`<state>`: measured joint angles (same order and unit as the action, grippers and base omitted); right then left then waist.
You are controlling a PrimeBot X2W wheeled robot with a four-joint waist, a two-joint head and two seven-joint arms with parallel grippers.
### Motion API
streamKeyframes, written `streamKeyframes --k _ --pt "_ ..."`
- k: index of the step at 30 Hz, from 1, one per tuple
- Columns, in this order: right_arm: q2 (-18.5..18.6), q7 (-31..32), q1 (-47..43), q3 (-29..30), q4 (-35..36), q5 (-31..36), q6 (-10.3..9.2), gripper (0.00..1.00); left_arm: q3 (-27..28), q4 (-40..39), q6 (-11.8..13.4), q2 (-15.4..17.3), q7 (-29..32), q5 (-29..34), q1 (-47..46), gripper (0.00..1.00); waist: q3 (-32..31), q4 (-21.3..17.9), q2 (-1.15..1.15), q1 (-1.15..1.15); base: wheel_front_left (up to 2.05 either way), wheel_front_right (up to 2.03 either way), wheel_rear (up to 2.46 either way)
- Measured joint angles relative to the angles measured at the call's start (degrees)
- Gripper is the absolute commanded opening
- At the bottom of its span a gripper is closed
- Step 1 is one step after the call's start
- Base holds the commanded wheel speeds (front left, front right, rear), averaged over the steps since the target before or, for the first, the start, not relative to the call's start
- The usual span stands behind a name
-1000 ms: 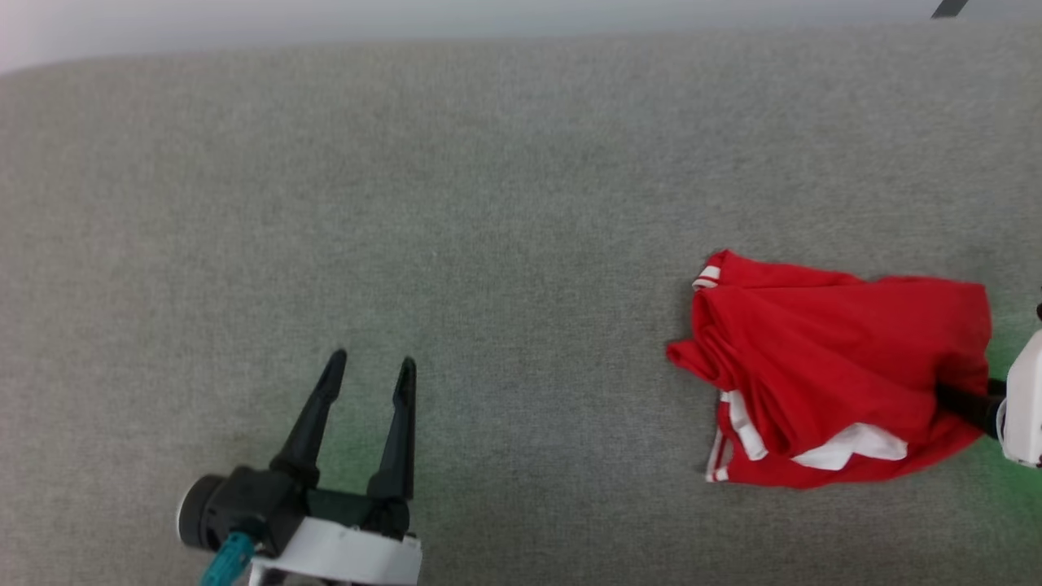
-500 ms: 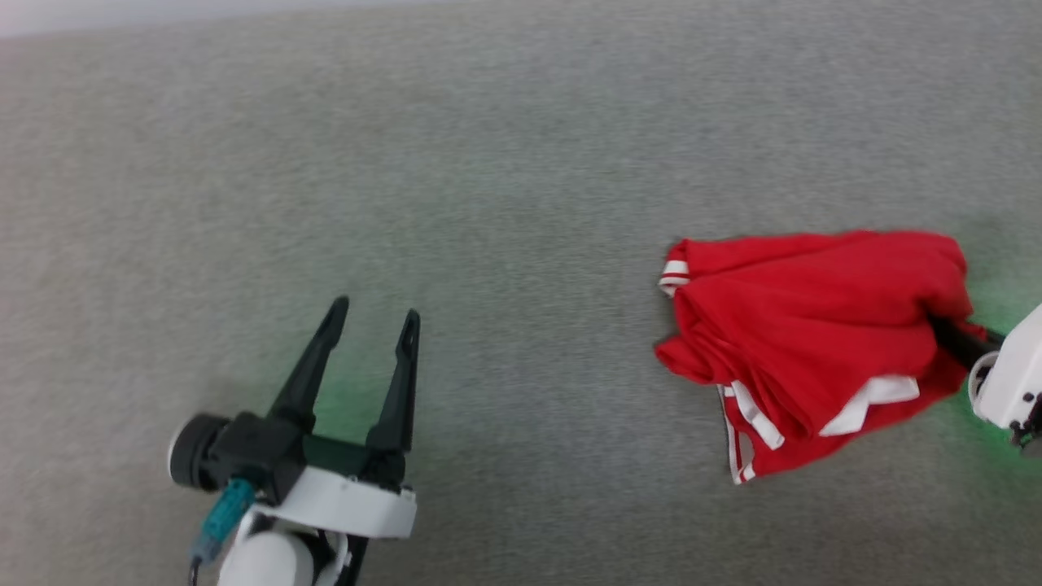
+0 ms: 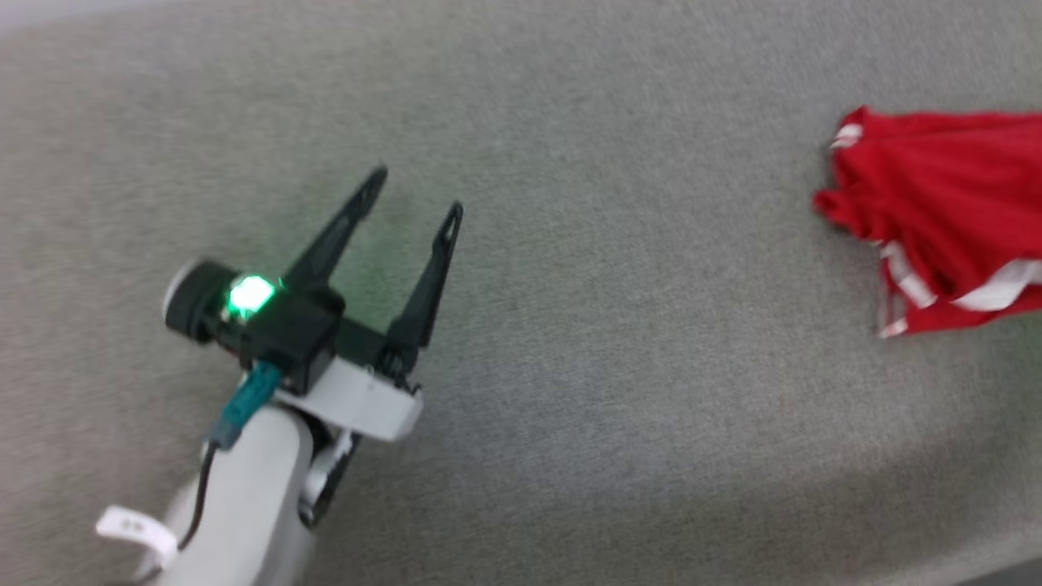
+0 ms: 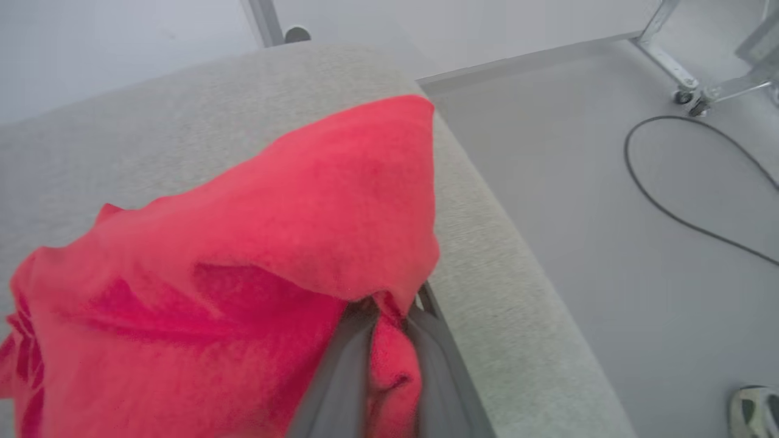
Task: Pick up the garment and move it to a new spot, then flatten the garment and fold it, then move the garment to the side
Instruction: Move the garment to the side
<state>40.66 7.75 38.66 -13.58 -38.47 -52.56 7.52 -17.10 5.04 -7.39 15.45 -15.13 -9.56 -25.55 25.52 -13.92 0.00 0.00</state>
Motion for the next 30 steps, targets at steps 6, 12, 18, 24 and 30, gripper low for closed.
streamKeyframes --k 6,12,18,24,30 --pt "2.67 -2.92 5.9 -3.1 -6.45 2.68 0.0 0.0 -3.87 1.03 -0.01 2.54 0.51 -0.21 -7.56 1.0 3.48 -1.93 0.0 0.0 0.0 0.0 0.0" --pt "3.9 -7.1 11.66 -7.16 -10.44 4.42 0.0 0.0 -5.42 -0.29 -0.01 4.35 1.87 -0.34 -11.76 1.0 6.2 -2.4 0.0 0.0 0.0 0.0 0.0" --pt "4.47 -10.84 17.52 -11.4 -15.77 7.77 0.0 0.0 -5.53 -2.93 -0.01 5.99 3.67 -0.41 -13.59 1.0 8.26 -1.78 0.0 0.0 0.0 0.0 0.0" --pt "1.93 -12.3 19.79 -15.32 -21.28 8.8 0.0 0.0 -5.61 -4.99 0.32 6.9 5.43 -0.41 -13.74 1.0 9.88 -1.27 0.0 0.0 0.0 0.0 0.0" --pt "-0.36 -13.68 20.35 -18.23 -24.27 7.66 0.0 0.0 -5.37 -6.67 0.9 7.81 6.62 -0.44 -13.16 1.0 10.85 -1.3 0.0 0.0 0.0 0.0 0.0"
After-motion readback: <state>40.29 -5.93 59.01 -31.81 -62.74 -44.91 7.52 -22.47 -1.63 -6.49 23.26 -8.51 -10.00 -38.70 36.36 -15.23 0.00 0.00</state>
